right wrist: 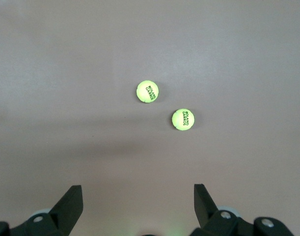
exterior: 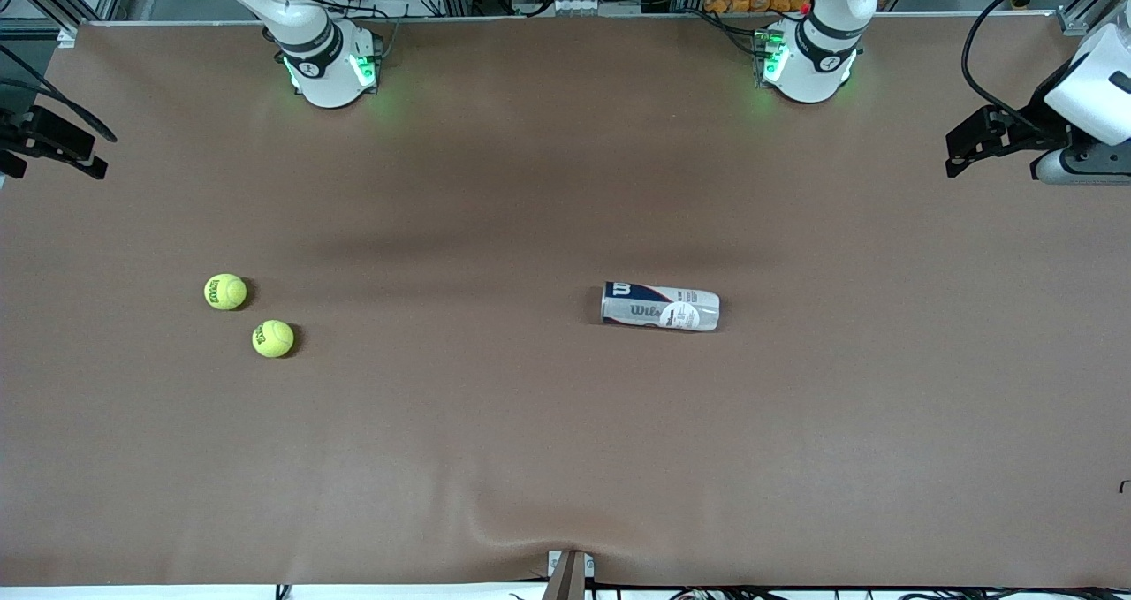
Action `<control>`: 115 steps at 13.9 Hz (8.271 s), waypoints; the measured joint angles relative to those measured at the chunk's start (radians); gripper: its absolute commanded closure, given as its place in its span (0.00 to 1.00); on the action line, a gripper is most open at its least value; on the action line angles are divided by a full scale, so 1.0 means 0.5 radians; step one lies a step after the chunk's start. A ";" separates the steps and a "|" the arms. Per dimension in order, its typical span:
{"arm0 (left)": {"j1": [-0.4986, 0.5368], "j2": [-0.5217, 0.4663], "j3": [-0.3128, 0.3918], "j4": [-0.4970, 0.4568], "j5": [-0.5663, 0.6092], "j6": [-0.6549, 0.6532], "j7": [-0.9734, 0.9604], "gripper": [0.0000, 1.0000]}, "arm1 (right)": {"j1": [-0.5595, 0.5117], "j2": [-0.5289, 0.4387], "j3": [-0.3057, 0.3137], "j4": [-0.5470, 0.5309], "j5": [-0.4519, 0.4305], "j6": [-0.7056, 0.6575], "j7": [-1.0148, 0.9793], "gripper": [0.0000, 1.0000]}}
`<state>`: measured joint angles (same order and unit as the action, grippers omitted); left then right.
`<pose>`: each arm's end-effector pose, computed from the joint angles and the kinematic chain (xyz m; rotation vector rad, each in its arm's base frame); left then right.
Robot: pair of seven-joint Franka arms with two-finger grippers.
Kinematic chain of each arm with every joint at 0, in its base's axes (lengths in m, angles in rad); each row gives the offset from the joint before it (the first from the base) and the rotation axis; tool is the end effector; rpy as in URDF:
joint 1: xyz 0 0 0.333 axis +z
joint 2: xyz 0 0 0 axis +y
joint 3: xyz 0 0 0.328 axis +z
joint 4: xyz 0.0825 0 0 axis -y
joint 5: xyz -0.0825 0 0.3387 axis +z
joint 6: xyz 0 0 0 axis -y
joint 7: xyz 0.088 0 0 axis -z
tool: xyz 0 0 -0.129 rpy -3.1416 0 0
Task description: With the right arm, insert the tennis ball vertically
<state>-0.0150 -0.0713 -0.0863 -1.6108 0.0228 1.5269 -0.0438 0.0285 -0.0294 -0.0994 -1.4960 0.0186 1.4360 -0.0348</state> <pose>0.4790 -0.0474 0.6289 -3.1105 0.0877 0.0167 0.4841 -0.0327 0.6489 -3.1178 0.0527 0.0461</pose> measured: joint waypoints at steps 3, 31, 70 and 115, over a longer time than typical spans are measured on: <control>0.000 0.001 0.000 0.000 0.000 0.003 0.000 0.00 | 0.000 0.000 0.000 0.000 0.000 0.000 0.000 0.00; -0.004 0.099 -0.004 -0.003 0.000 0.174 0.000 0.00 | -0.004 0.000 -0.011 0.000 0.000 -0.001 0.000 0.00; -1.315 1.596 -0.015 0.150 1.069 0.738 0.890 0.00 | -0.010 0.094 -0.024 -0.003 -0.001 0.048 0.000 0.00; -0.938 1.967 -0.153 -0.004 1.224 3.948 -0.901 0.30 | 0.011 1.047 0.002 -0.724 0.124 1.535 0.021 0.00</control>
<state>-0.4838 0.9122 -0.1626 -1.6131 0.6346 3.5010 -0.4945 0.0340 0.4941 -0.0985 -1.8579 0.0806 2.2037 -0.0245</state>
